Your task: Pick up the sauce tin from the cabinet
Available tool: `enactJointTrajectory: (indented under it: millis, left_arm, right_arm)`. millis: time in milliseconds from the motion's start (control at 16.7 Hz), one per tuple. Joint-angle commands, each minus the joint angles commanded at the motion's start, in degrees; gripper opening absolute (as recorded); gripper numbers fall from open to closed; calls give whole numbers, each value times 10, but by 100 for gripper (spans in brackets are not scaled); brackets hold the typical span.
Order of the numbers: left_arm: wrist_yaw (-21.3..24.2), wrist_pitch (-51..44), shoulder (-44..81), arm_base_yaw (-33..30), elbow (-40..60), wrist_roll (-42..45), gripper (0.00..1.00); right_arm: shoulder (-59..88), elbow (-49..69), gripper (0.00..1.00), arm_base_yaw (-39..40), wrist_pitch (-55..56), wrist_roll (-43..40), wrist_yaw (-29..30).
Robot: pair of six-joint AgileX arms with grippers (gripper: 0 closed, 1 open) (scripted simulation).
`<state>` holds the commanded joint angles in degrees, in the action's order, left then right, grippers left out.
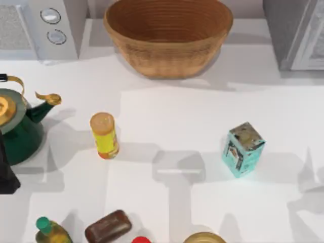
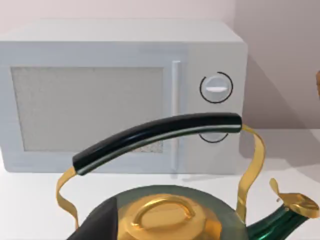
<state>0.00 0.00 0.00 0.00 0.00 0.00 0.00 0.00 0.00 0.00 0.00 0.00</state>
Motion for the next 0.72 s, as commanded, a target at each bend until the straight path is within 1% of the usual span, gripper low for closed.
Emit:
enactJointTrajectory:
  millis: [180, 360, 540, 720]
  left_arm:
    - [0, 0, 0, 0, 0, 0, 100]
    - [0, 0, 0, 0, 0, 0, 100]
    - [0, 0, 0, 0, 0, 0, 100]
    - [0, 0, 0, 0, 0, 0, 100]
  right_arm:
    - [5, 6, 100, 1, -1, 0, 1]
    - [47, 60, 100, 9, -12, 1, 6]
    - [130, 164, 100, 21, -37, 2, 18]
    - [239, 303, 100, 35, -71, 3, 35]
